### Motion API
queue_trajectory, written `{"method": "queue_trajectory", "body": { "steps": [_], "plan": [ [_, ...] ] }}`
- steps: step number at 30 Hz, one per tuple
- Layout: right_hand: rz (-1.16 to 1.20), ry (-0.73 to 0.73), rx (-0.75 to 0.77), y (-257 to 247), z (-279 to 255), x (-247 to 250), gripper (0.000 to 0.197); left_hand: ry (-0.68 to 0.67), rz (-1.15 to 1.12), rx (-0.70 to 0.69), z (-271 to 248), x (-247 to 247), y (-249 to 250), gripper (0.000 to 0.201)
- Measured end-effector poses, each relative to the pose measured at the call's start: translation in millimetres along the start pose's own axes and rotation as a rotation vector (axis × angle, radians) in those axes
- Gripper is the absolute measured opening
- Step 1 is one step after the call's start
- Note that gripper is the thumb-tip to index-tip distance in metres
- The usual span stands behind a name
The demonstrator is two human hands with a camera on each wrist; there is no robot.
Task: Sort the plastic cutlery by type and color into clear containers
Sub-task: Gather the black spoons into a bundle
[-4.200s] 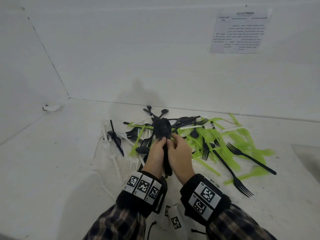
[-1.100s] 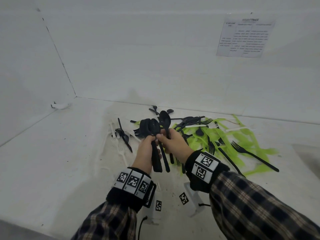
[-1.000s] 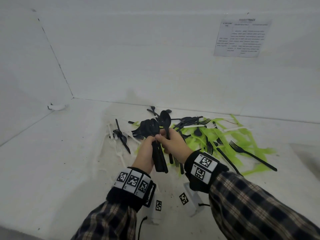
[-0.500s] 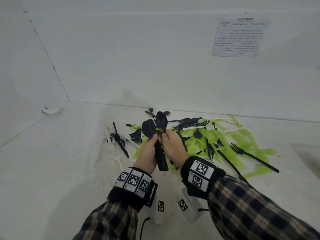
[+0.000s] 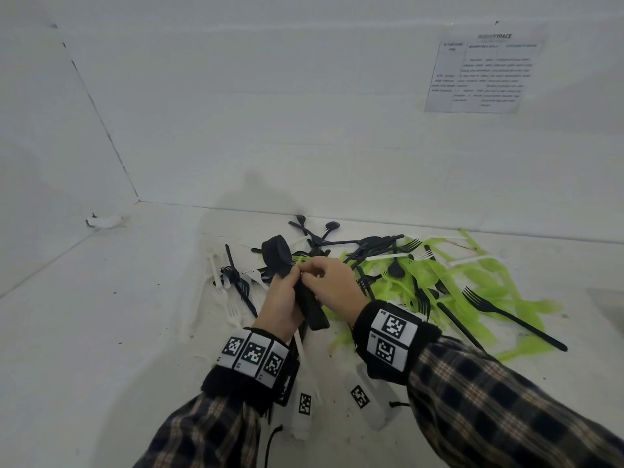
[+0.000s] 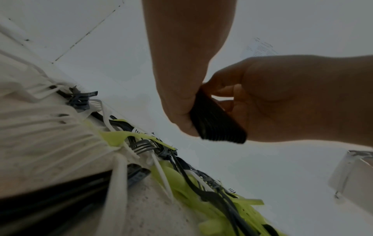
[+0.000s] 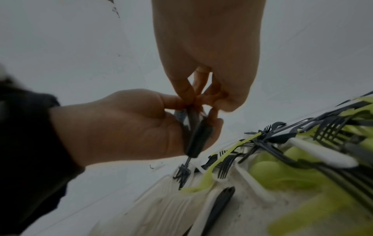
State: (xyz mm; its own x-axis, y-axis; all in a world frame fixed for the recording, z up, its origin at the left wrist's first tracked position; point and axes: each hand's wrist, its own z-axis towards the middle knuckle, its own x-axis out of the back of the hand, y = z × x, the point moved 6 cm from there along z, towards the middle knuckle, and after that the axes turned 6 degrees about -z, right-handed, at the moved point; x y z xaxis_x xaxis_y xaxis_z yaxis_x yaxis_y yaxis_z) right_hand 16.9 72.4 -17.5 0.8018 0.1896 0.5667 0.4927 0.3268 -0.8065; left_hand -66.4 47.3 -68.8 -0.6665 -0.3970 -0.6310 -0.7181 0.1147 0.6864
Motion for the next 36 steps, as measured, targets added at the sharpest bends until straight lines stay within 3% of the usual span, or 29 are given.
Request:
{"method": "queue_trajectory", "body": {
  "steps": [3,7,8,12,14,19,24,28,33,36],
  "plan": [
    [0.022,-0.085,-0.034,3,11,1,0.019,-0.019,0.014,-0.038,5,-1,4,0.022],
    [-0.198,0.001,-0.14,26,33,23,0.03,0.057,0.067,-0.063,12,3,11,0.014],
    [-0.285,-0.039,-0.161,34,36,25,0.034,0.072,0.073,-0.056,14,4,12,0.014],
    [-0.662,-0.423,-0.202,61,35,9,0.042,0.095,0.105,-0.022,21,6,14,0.014],
    [-0.724,-0.509,-0.171,66,33,3,0.043,0.098,0.102,-0.003,24,6,14,0.016],
    [-0.651,-0.534,-0.163,62,43,0,0.028,0.094,0.098,-0.001,29,5,16,0.018],
    [-0.918,-0.544,-0.027,61,51,-12,0.047,0.115,0.067,-0.009,33,8,21,0.016],
    [-0.983,-0.451,-0.126,58,61,-6,0.033,0.132,0.085,-0.01,36,10,24,0.014],
    [-0.766,-0.474,-0.133,64,72,-9,0.032,0.145,0.081,0.001,39,12,23,0.016],
    [-0.962,-0.466,-0.119,75,76,-2,0.032,0.144,0.072,0.006,40,12,22,0.018]
  ]
}}
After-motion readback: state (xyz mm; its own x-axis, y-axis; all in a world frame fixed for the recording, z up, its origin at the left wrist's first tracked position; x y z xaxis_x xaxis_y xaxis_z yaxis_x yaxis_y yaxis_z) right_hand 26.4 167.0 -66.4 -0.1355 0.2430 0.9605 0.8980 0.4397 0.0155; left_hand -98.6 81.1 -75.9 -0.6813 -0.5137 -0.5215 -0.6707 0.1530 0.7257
